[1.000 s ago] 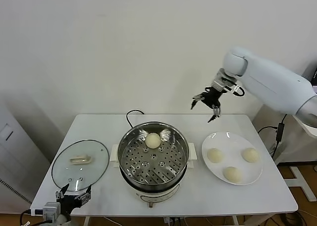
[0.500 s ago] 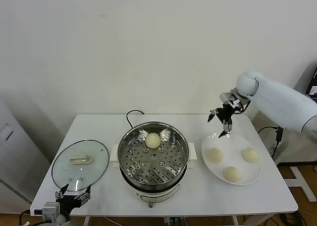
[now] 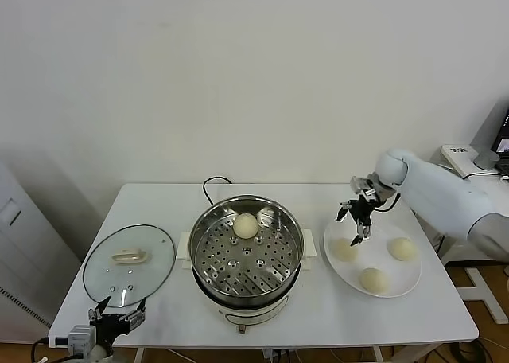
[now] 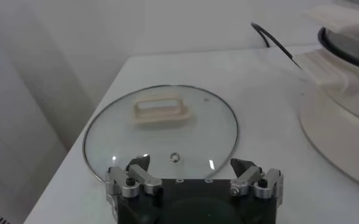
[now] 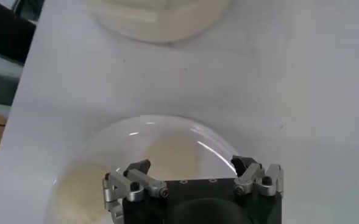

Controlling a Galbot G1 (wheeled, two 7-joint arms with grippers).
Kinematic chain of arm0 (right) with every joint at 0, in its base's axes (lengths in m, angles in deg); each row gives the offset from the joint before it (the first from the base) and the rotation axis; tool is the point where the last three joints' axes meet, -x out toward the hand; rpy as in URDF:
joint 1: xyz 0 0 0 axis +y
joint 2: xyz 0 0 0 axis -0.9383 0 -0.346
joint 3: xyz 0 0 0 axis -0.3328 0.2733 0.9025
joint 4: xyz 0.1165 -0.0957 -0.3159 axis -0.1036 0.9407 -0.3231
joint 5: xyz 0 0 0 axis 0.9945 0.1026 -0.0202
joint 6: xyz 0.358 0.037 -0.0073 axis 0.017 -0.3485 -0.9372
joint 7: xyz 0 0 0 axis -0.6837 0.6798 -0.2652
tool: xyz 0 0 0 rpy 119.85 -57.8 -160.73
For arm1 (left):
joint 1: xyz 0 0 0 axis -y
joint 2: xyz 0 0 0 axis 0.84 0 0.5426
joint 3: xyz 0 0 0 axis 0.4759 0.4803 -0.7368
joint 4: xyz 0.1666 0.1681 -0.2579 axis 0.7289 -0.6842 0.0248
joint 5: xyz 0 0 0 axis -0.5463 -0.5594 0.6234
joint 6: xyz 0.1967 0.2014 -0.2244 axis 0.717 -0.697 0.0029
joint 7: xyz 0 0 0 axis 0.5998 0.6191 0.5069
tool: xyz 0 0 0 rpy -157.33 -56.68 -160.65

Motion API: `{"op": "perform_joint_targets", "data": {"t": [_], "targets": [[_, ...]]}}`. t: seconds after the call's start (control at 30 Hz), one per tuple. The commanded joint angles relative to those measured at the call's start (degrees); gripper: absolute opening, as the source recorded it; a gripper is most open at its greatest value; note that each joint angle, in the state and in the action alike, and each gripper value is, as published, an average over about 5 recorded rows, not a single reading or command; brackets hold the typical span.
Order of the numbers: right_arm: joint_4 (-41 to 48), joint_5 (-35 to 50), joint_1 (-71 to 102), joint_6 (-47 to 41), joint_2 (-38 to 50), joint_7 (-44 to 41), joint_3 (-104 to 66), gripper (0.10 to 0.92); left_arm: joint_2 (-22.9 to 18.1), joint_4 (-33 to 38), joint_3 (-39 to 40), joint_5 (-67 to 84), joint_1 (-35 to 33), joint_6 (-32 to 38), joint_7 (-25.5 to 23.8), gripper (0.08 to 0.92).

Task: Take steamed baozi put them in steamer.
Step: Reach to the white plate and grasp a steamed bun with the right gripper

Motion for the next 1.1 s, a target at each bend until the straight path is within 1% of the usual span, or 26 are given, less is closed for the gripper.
{"op": "perform_joint_targets", "data": {"t": [0.03,0.2,0.3,0.5,0.67,0.77,0.97,1.1], "targets": [[1.43,-2.41,3.35,-0.97,-0.25,0.56,-2.52,0.823,0.01,-0.09,0.05,-0.05,-0.03,0.02,-0.01,0.823],[1.79,-3.73,4.68,-0.88,-0.53,0.99,-3.8,0.822,0.01,-0.3,0.07,-0.07,0.0,0.05,0.0,0.823],[1.98,-4.74,5.47,-0.83,-0.65,1.06,-4.61,0.797,0.0,-0.34,0.09,-0.1,0.02,0.02,0.0,0.823],[2.32,-6.37,6.62,-0.6,-0.95,1.44,-6.1,0.699,0.04,-0.56,0.16,-0.15,0.06,0.0,0.0,0.823],[2.3,-7.07,7.11,-0.3,-1.29,1.9,-7.0,0.578,0.06,-0.61,0.17,-0.16,0.07,0.0,0.0,0.823],[2.22,-7.41,7.18,-0.12,-1.54,2.12,-7.13,0.528,0.01,-0.59,0.16,-0.16,0.06,0.02,0.01,0.823],[0.34,-6.64,5.76,-0.33,-0.79,1.66,-5.86,0.505,-0.38,-0.41,0.03,-0.37,-0.23,-0.05,0.04,0.823],[-3.75,-1.03,0.16,-1.7,1.66,0.2,-0.18,0.501,-0.79,-0.3,-0.07,-0.93,-0.35,-0.23,0.09,0.823]]}}
